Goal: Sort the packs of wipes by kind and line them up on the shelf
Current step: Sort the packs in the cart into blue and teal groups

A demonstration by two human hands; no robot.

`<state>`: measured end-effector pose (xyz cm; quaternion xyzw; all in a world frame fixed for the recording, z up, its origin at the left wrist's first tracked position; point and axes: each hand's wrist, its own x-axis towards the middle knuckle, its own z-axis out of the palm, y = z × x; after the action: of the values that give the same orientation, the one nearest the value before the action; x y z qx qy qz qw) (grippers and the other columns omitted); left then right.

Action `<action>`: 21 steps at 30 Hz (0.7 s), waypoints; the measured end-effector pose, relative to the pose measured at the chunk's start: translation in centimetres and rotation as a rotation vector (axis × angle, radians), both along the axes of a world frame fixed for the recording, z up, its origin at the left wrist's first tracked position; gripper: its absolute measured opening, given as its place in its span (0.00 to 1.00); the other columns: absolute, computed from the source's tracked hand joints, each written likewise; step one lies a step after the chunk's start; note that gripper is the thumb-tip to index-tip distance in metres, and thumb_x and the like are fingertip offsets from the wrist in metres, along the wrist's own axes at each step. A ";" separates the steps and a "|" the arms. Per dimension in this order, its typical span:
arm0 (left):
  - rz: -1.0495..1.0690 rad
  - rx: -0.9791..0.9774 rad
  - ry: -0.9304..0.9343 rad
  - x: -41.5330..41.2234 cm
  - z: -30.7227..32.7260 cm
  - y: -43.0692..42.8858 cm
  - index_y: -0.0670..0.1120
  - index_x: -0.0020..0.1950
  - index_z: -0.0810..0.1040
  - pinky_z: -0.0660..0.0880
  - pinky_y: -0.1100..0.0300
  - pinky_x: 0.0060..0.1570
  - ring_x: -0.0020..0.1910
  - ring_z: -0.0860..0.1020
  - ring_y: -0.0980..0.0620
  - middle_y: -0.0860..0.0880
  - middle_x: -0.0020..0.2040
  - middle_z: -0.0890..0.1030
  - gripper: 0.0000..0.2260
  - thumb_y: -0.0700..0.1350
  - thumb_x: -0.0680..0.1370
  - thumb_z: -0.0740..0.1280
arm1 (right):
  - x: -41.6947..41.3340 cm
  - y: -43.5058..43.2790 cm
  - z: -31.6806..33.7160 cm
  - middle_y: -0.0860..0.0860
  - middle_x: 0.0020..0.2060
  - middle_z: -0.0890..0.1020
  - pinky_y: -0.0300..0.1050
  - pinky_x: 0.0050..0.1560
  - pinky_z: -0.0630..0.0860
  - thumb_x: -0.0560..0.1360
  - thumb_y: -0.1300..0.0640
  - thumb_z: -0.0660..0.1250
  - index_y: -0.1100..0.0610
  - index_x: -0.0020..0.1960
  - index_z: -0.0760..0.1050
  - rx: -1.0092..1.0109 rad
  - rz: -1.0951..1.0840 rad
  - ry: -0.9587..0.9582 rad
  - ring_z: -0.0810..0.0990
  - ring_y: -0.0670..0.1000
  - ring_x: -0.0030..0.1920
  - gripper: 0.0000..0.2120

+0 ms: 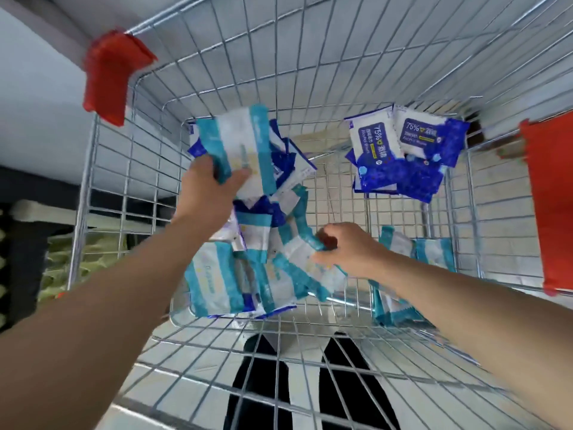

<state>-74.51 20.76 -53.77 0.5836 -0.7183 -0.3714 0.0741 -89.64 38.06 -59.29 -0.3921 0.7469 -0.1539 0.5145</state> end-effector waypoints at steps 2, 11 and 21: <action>0.057 0.003 0.089 1.2 1.8 -0.4 0.45 0.51 0.73 0.68 0.72 0.30 0.36 0.75 0.55 0.54 0.39 0.76 0.12 0.52 0.78 0.67 | 0.6 -0.7 0.9 0.55 0.41 0.80 0.39 0.33 0.67 0.71 0.56 0.73 0.61 0.49 0.77 0.025 -0.082 -0.073 0.74 0.49 0.37 0.11; -0.492 0.200 -0.488 7.2 1.0 1.0 0.39 0.56 0.76 0.69 0.57 0.46 0.52 0.75 0.43 0.39 0.55 0.74 0.13 0.48 0.78 0.67 | 5.6 -2.2 1.0 0.51 0.33 0.74 0.37 0.26 0.67 0.74 0.61 0.66 0.54 0.39 0.70 0.146 -0.330 -0.167 0.72 0.47 0.30 0.07; -0.503 0.139 -0.476 8.0 0.4 1.7 0.43 0.61 0.71 0.73 0.54 0.50 0.52 0.76 0.43 0.42 0.56 0.77 0.15 0.44 0.76 0.69 | 4.9 -1.8 1.6 0.52 0.34 0.70 0.33 0.16 0.60 0.76 0.60 0.62 0.61 0.53 0.67 0.104 -0.490 -0.130 0.66 0.47 0.27 0.08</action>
<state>-66.56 22.50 -53.35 0.4624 -0.8096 -0.2795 -0.2292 -84.77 36.24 -57.68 -0.1618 0.7917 -0.2603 0.5284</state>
